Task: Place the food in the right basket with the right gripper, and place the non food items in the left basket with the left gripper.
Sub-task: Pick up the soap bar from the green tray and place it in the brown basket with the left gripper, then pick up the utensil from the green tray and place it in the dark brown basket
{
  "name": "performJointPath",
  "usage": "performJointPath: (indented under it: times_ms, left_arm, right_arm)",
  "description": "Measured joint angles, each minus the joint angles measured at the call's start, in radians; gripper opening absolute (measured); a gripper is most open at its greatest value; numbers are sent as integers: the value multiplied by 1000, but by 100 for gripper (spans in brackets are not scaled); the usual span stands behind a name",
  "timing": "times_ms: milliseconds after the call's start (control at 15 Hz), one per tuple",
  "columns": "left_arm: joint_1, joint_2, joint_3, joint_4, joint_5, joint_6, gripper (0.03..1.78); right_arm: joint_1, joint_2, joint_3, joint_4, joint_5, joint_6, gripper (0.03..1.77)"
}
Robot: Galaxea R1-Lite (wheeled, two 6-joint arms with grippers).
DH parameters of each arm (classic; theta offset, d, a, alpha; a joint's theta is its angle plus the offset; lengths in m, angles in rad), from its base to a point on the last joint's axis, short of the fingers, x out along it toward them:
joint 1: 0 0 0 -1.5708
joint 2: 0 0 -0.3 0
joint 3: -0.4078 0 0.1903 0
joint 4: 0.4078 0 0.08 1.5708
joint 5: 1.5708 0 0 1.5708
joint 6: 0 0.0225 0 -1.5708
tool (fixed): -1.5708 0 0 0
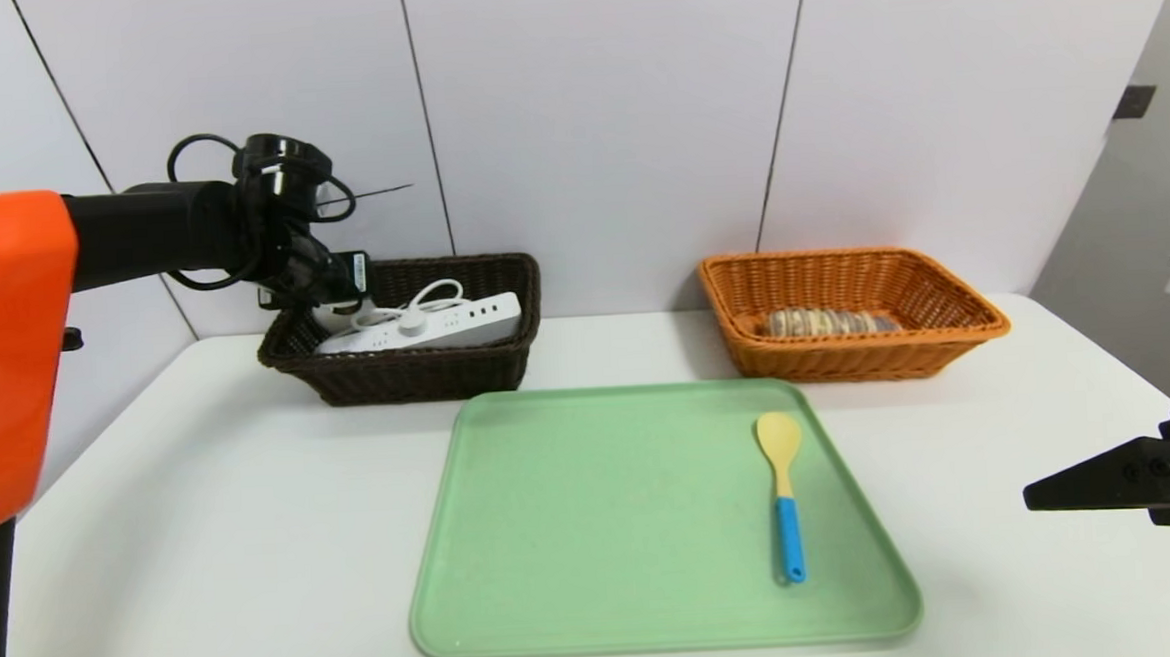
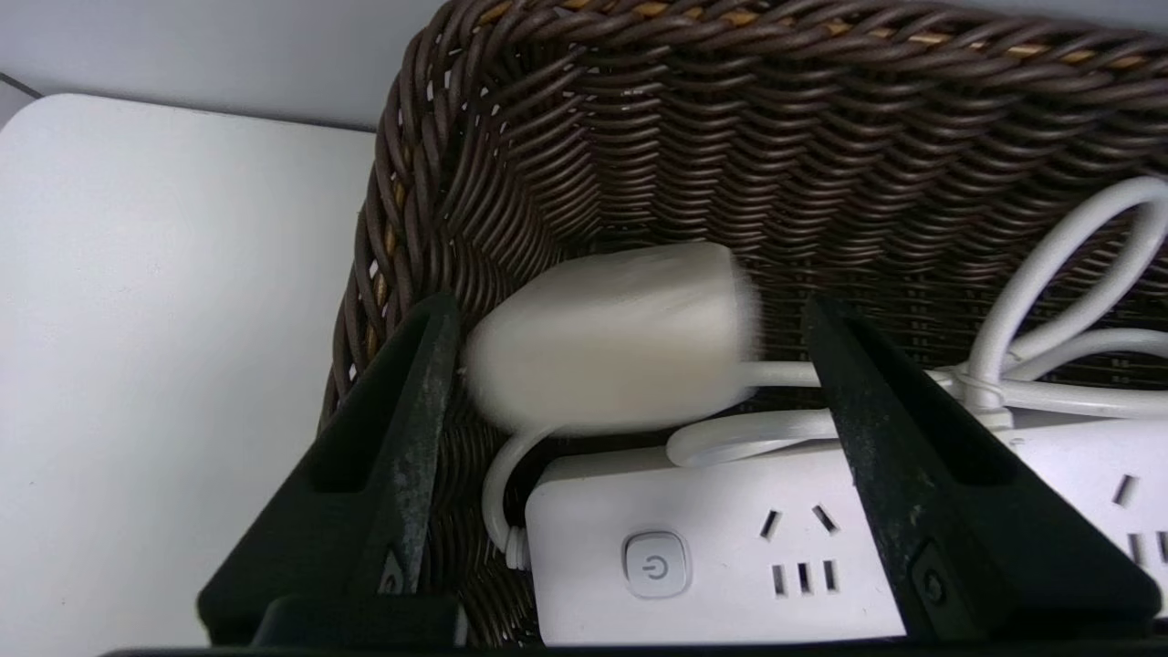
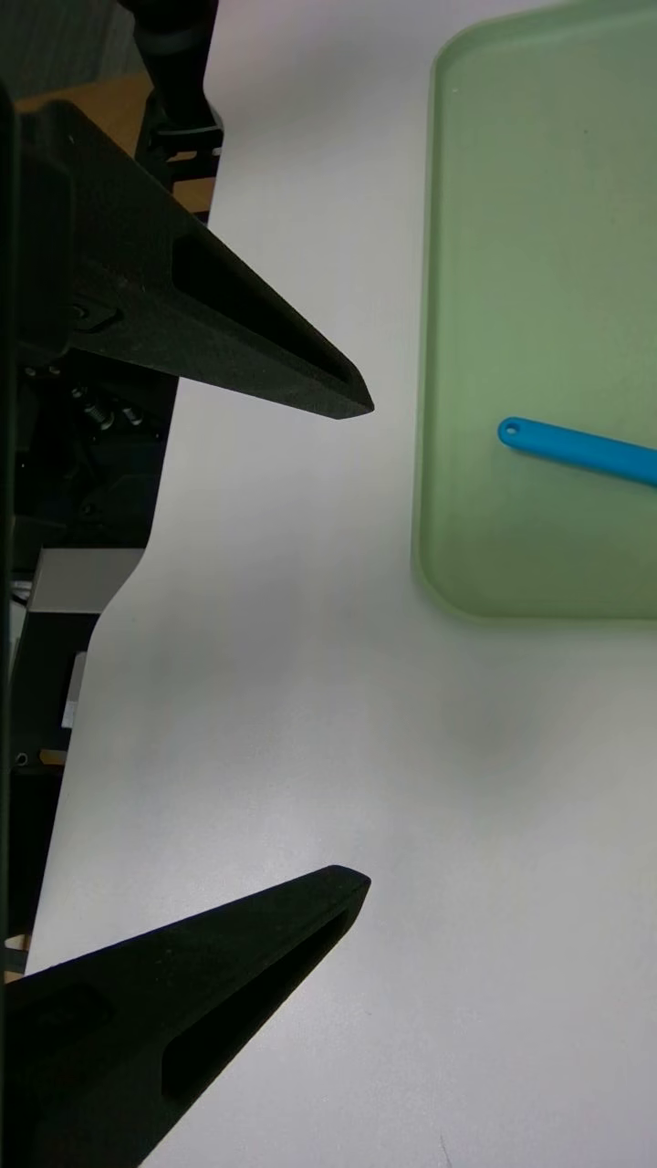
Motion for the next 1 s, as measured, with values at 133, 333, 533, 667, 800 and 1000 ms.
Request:
performJointPath:
  times_ms: [133, 333, 533, 667, 800, 1000]
  left_arm:
    - [0, -26, 0, -5, 0, 2, 142]
    - [-6, -87, 0, -2, 0, 3, 151]
    - [-51, -172, 0, 6, -1, 1, 157]
    - [-112, -227, 3, 33, 0, -9, 160]
    - [-195, -272, 10, 74, 2, -49, 163]
    - [-352, -309, 28, 117, 10, -148, 165]
  right_arm:
    - [0, -1, 0, 0, 0, 0, 170]
    - [0, -5, -1, -1, -1, 0, 170]
    - [0, -9, -1, 0, 0, 0, 170]
    - [0, -10, -1, 0, 0, 0, 170]
    - [0, -10, -1, 0, 0, 2, 170]
    - [0, -11, -1, 0, -1, 2, 170]
